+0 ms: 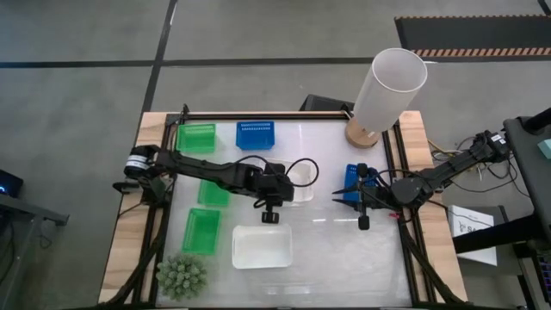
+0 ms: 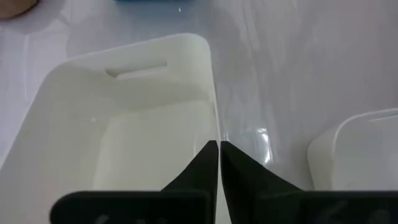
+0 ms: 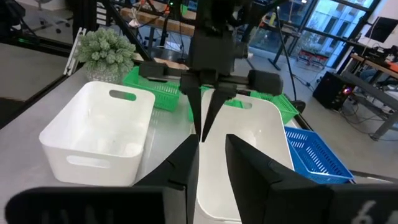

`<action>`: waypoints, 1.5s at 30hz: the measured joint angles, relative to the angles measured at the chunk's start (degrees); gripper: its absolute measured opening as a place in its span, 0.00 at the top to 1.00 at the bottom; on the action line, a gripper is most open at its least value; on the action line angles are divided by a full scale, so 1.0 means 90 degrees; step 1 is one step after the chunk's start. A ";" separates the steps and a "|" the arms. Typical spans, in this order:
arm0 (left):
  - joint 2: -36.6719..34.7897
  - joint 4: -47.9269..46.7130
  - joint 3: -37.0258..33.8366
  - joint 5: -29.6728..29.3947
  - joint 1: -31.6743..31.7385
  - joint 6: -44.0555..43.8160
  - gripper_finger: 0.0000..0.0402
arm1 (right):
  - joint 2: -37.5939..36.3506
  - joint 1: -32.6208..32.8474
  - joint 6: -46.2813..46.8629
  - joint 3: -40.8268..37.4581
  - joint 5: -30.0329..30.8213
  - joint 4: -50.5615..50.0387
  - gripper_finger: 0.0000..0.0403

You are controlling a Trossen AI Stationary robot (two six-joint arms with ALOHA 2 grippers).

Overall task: Stack baskets by color
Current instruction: Stack the bottom right white bin on the top white bin

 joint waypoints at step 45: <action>0.2322 -0.3815 0.3415 -0.0657 -0.0121 -0.0022 0.99 | -0.0102 0.0002 0.0032 0.0012 0.0002 -0.0223 0.83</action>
